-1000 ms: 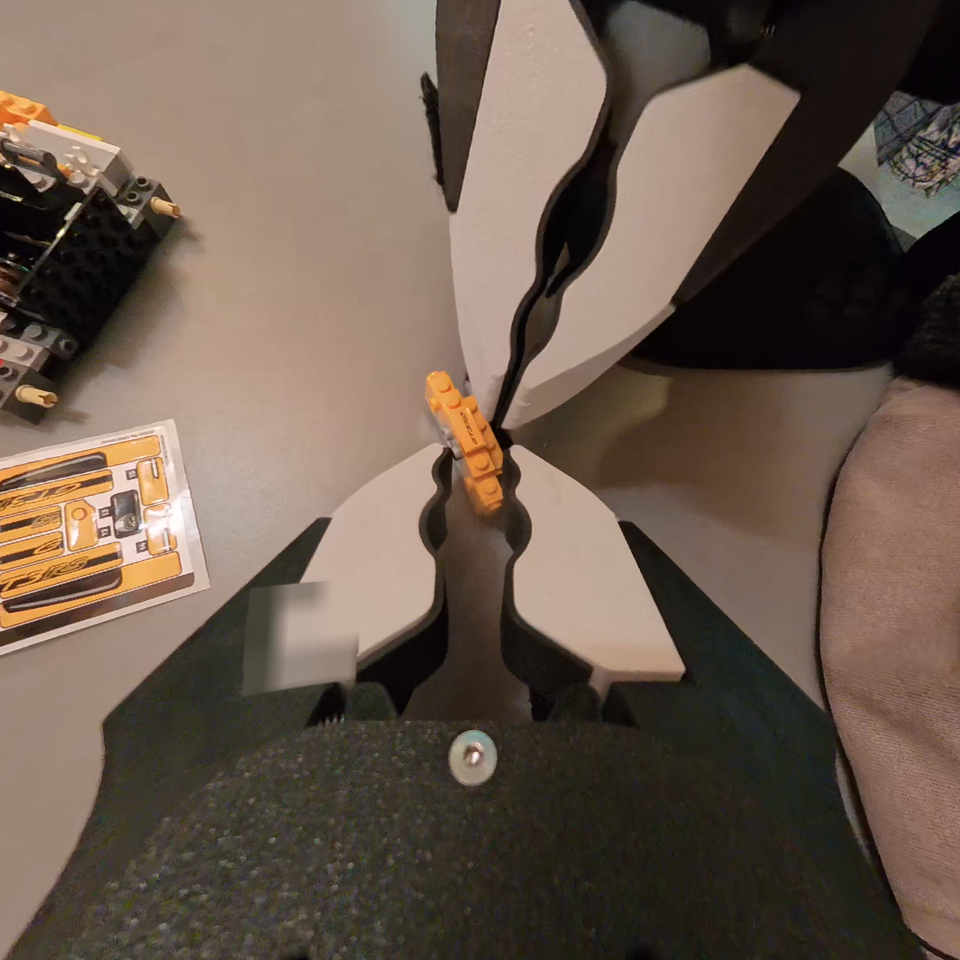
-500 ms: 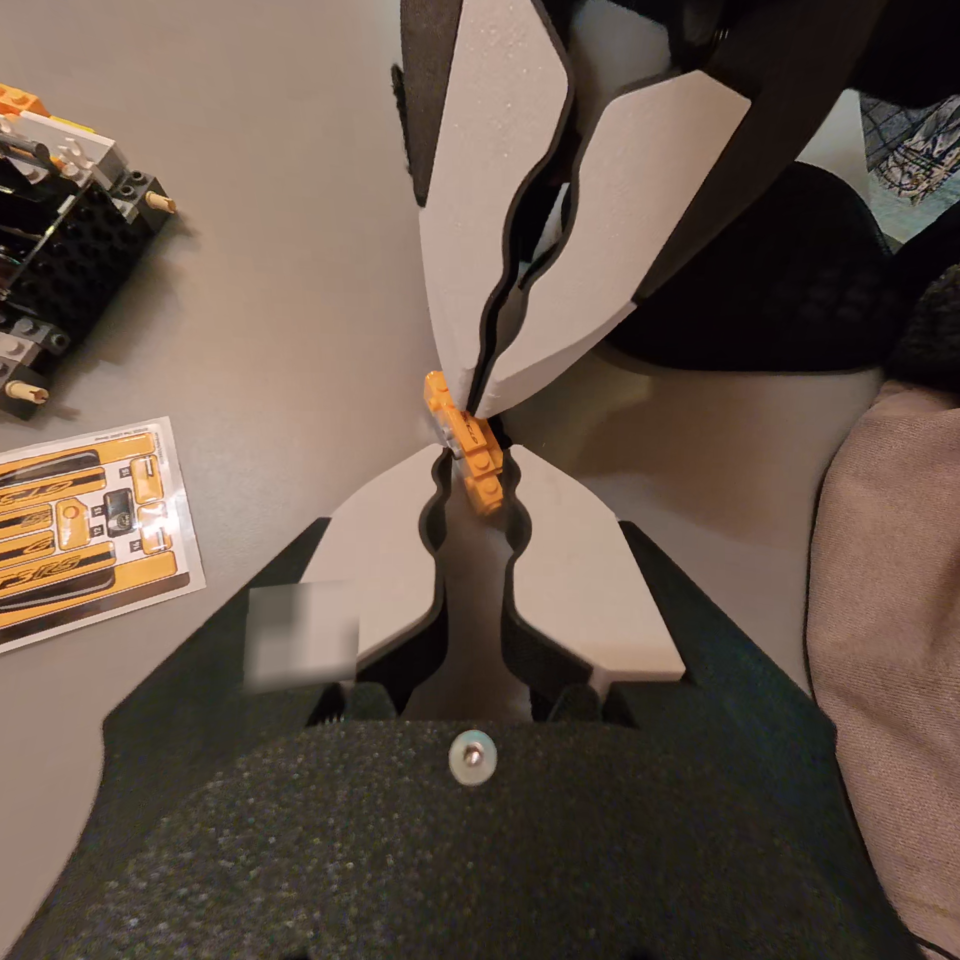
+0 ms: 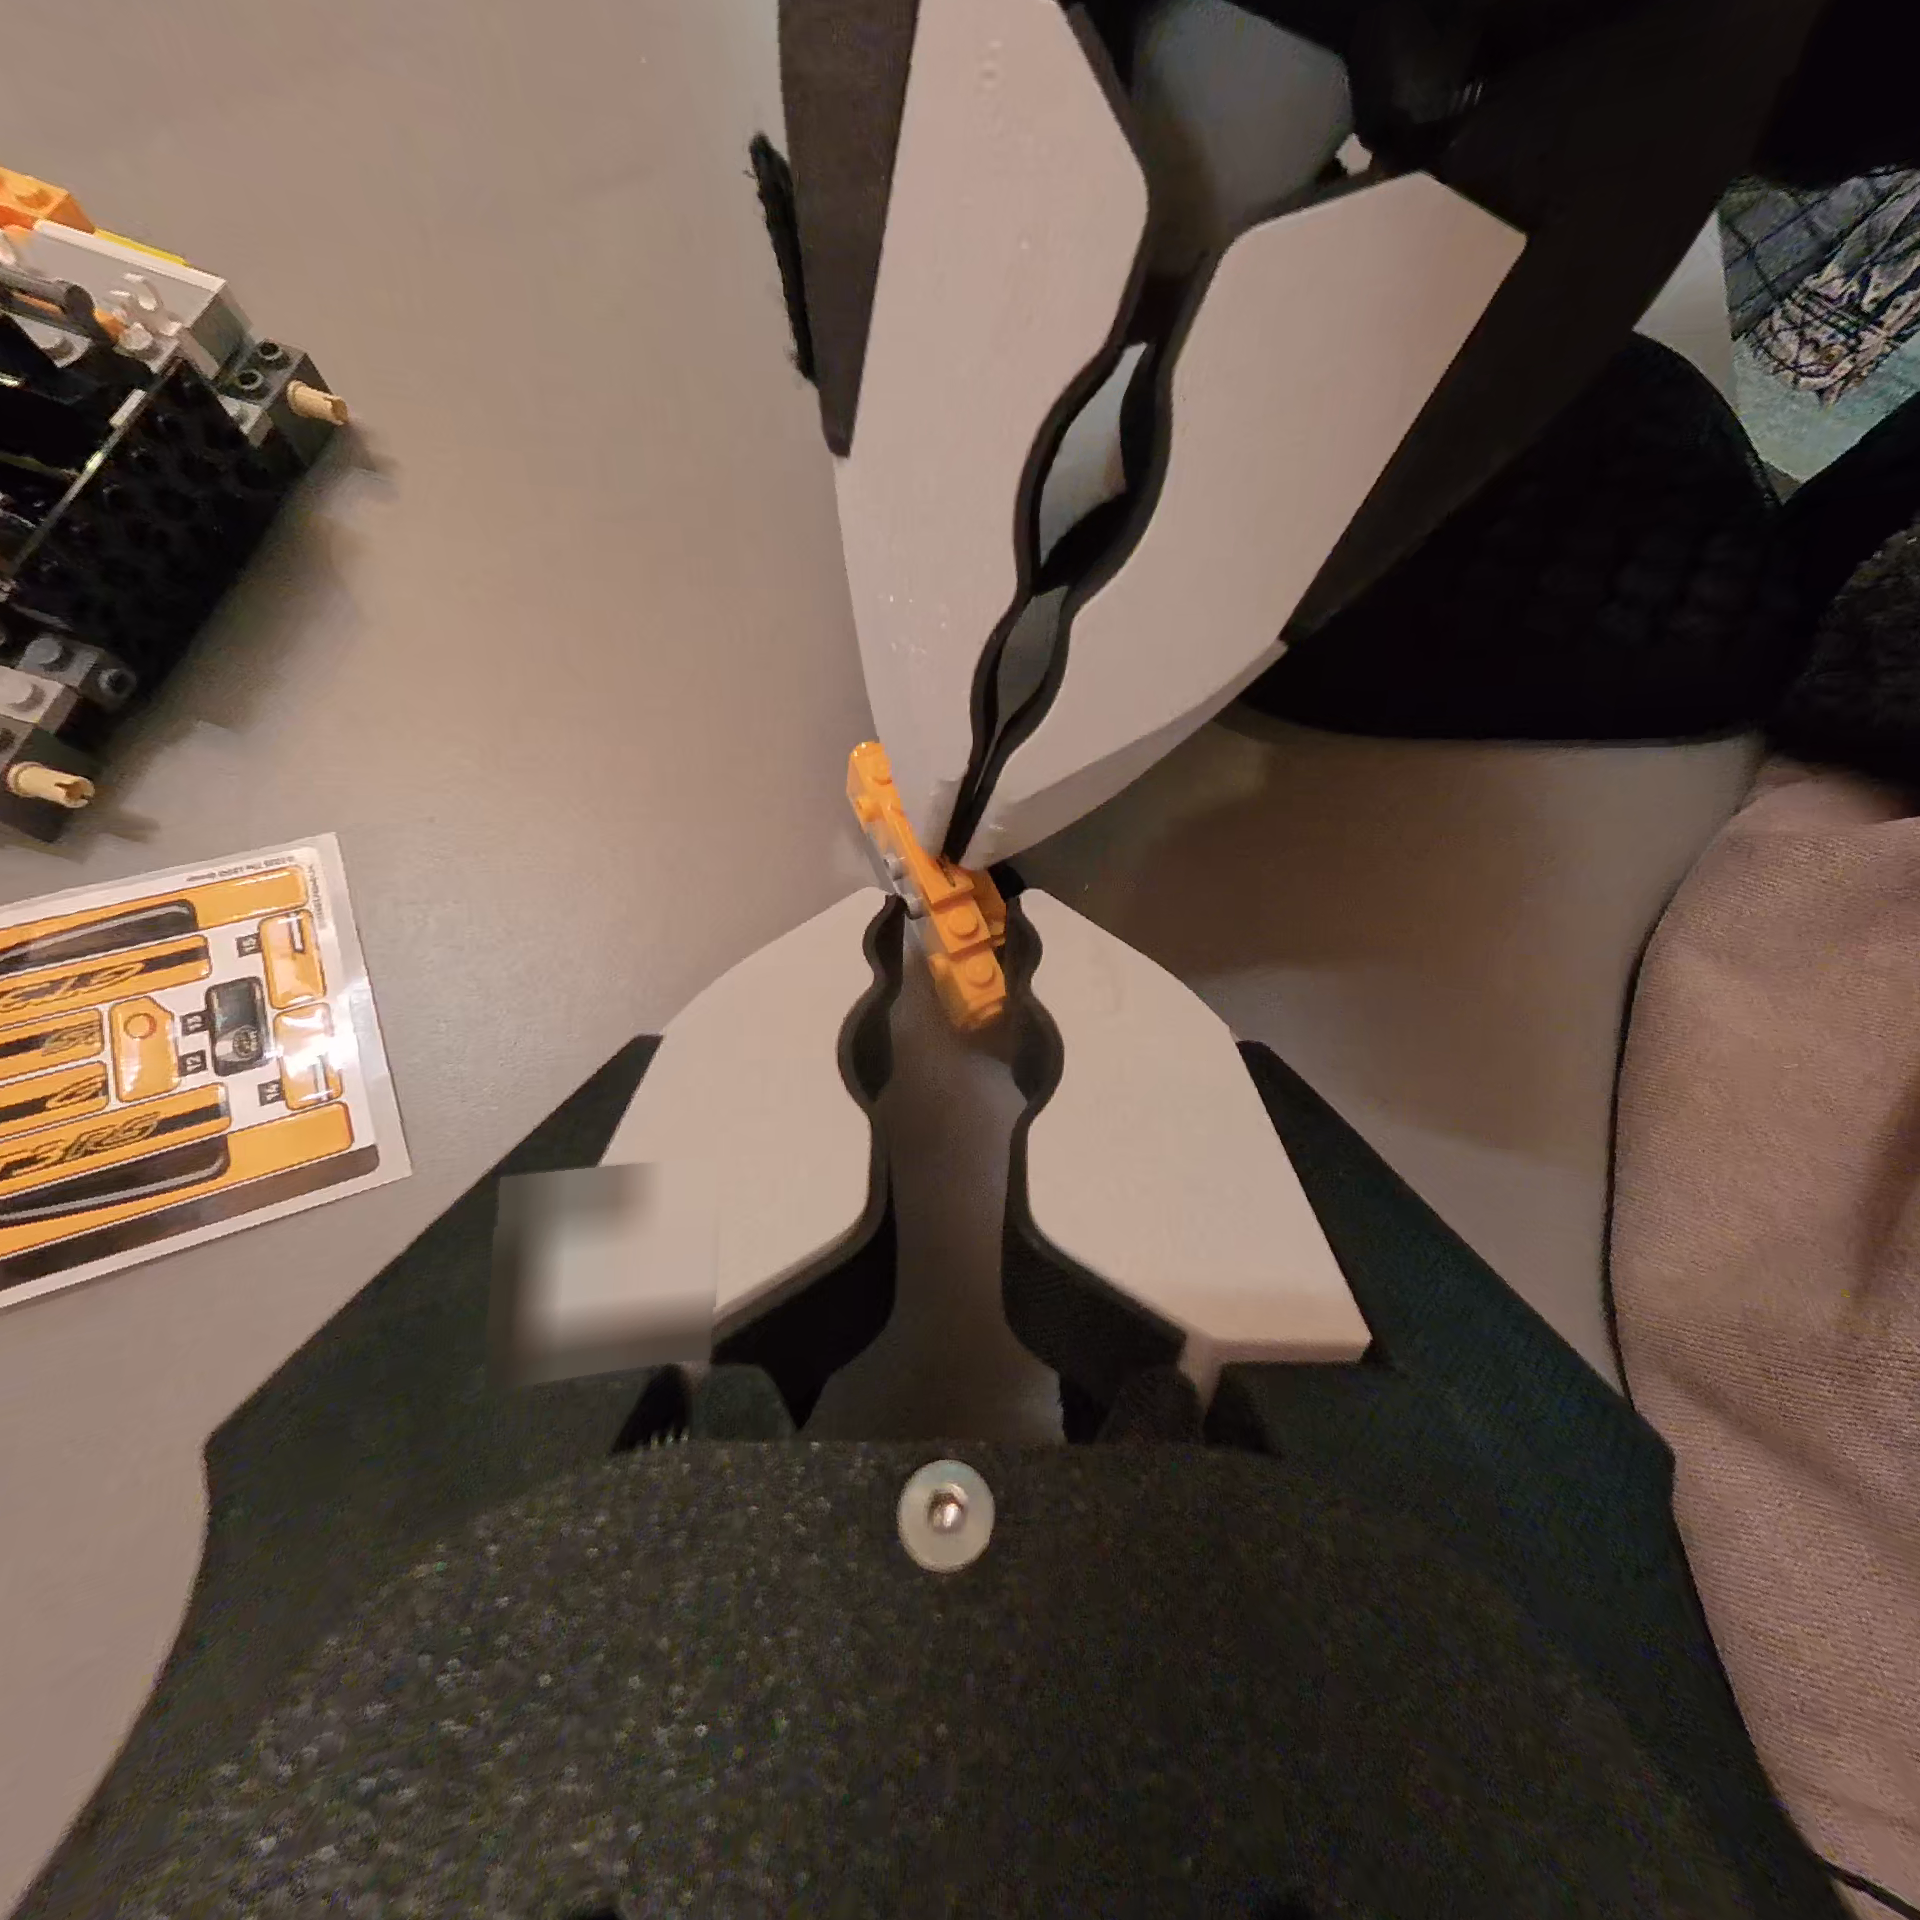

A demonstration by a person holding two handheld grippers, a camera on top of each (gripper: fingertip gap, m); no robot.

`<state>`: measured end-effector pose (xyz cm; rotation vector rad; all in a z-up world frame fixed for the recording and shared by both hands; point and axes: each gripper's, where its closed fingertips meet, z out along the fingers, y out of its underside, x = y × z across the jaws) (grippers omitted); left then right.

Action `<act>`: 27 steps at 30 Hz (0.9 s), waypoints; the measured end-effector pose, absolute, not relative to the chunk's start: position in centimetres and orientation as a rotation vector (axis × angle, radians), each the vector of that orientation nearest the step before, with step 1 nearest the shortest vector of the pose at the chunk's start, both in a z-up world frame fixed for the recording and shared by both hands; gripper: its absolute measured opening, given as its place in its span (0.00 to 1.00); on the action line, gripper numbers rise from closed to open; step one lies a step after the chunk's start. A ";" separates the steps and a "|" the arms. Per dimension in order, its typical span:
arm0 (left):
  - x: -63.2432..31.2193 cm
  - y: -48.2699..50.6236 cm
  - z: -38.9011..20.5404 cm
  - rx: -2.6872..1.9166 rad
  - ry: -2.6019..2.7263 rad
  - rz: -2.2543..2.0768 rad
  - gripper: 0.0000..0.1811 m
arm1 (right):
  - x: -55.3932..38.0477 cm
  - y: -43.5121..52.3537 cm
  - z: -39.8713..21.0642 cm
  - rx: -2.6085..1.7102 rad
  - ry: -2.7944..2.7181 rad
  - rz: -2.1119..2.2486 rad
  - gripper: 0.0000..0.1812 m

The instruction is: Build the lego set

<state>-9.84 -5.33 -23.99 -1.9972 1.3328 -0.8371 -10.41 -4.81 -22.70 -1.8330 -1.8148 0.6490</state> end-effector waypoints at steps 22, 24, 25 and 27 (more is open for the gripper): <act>-9.8 -5.4 -24.0 -1.994 1.339 -0.845 0.10 | -9.8 -4.9 -22.6 -1.954 -1.745 0.743 0.00; -9.8 -5.4 -24.0 -1.992 1.341 -0.846 0.10 | -9.7 -4.9 -22.1 -1.919 -1.742 0.751 0.00; -9.8 -5.4 -24.0 -1.990 1.342 -0.846 0.10 | -9.9 -4.9 -21.5 -1.909 -1.695 0.804 0.00; -9.8 -5.4 -24.0 -1.974 1.355 -0.843 0.10 | -10.1 -4.9 -20.7 -1.898 -1.627 0.873 0.00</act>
